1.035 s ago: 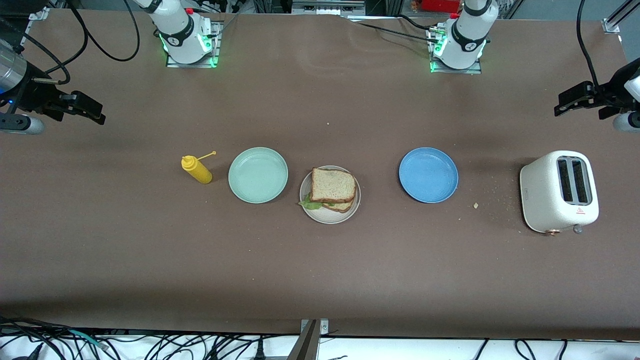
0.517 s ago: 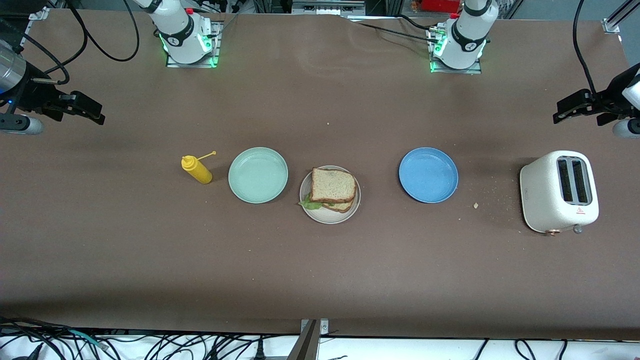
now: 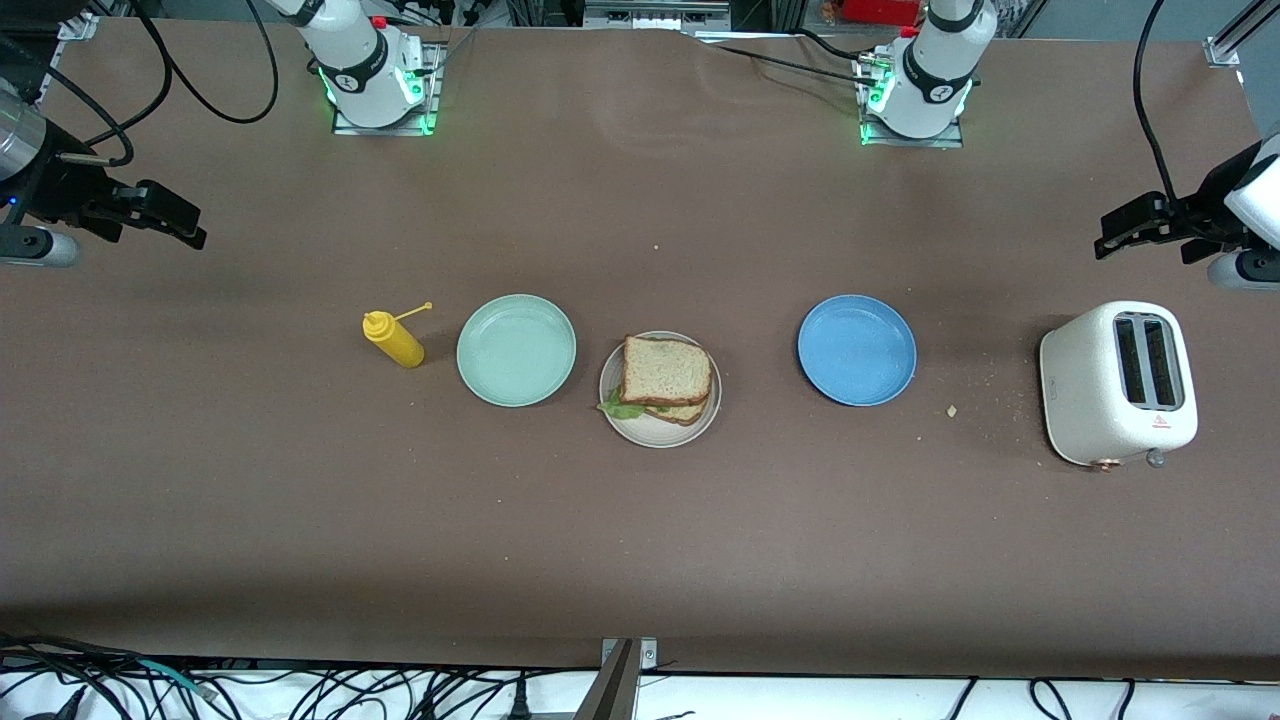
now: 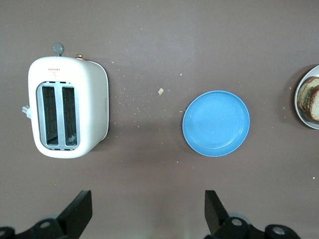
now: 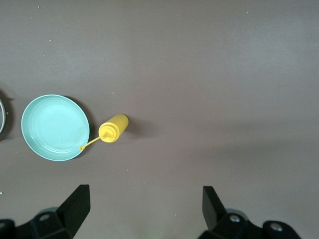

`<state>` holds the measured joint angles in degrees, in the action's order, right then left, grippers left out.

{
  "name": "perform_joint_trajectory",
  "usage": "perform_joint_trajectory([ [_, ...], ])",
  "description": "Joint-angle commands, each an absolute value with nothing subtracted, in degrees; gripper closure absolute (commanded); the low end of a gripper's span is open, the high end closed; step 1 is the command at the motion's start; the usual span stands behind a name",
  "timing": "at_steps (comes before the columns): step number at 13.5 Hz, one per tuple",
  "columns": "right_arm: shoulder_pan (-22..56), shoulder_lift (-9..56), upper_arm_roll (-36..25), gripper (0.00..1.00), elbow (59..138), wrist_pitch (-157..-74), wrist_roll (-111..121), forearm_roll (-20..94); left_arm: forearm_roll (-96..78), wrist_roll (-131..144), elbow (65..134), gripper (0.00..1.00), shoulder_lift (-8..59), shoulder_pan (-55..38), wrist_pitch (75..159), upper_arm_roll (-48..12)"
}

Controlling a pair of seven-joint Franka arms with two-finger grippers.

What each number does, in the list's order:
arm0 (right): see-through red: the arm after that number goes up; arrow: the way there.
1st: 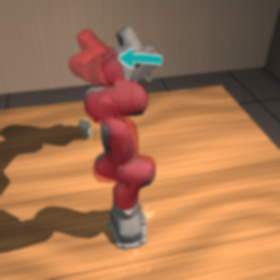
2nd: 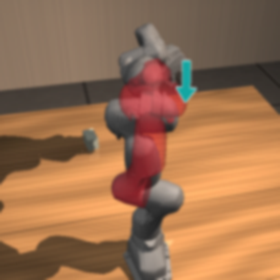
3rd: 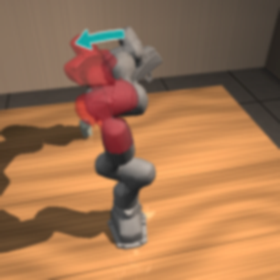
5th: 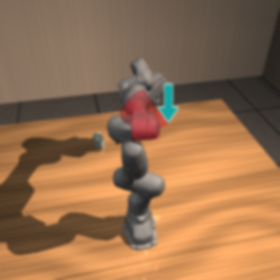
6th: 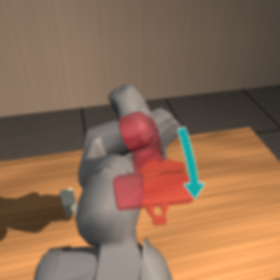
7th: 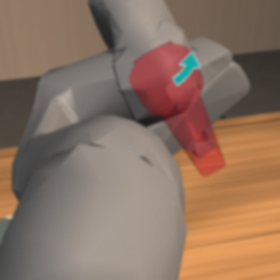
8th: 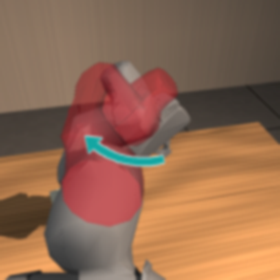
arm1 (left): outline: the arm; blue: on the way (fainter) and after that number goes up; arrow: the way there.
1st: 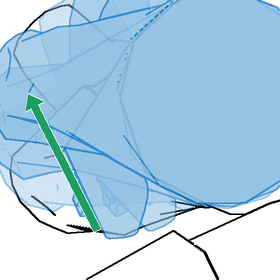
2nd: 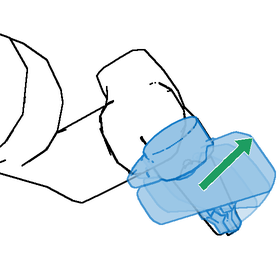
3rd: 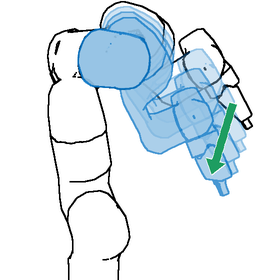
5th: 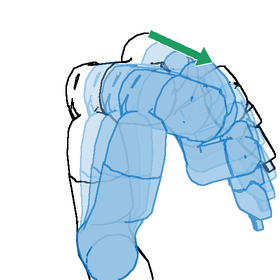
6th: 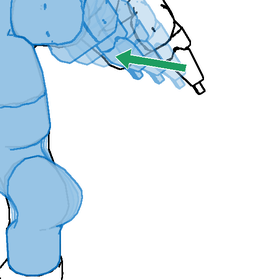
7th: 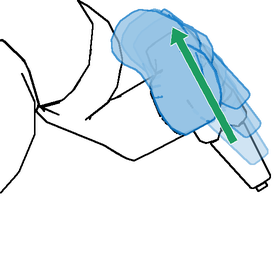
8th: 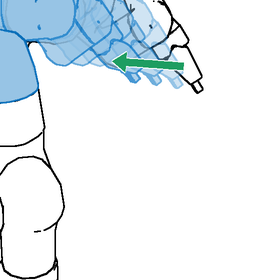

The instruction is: Make sandwich in beige plate with both arms

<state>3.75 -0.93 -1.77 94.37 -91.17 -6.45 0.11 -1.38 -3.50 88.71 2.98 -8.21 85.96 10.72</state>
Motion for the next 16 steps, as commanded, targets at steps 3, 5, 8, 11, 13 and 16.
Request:
perform_joint_trajectory([
  [3,3.5,-0.6,-1.4,0.0,92.8,-89.7,-6.9,-0.3,0.1,-3.0,89.2,0.0,2.6,-7.4,87.3,10.0],
  [5,3.5,-1.1,-1.4,0.0,93.3,-90.2,-7.5,-0.5,0.0,-3.0,89.1,0.0,2.9,-7.7,87.3,9.8],
  [8,3.3,-1.0,-2.0,0.0,93.3,-90.4,-7.5,-0.6,0.1,-3.0,88.9,0.0,4.5,-8.2,88.1,9.8],
  [11,3.7,-0.5,-1.9,0.0,92.6,-90.1,-6.5,-3.0,-0.1,-3.0,88.9,0.0,5.1,-8.2,90.4,9.8],
  [13,3.8,-0.6,-1.8,0.0,92.5,-89.7,-6.2,-3.7,-0.2,-3.3,89.0,0.0,5.1,-8.1,90.4,9.8],
  [16,3.7,-0.6,-1.8,0.0,92.5,-89.7,-6.6,-3.4,-0.3,-3.0,89.0,0.0,5.1,-8.1,90.0,9.8],
])
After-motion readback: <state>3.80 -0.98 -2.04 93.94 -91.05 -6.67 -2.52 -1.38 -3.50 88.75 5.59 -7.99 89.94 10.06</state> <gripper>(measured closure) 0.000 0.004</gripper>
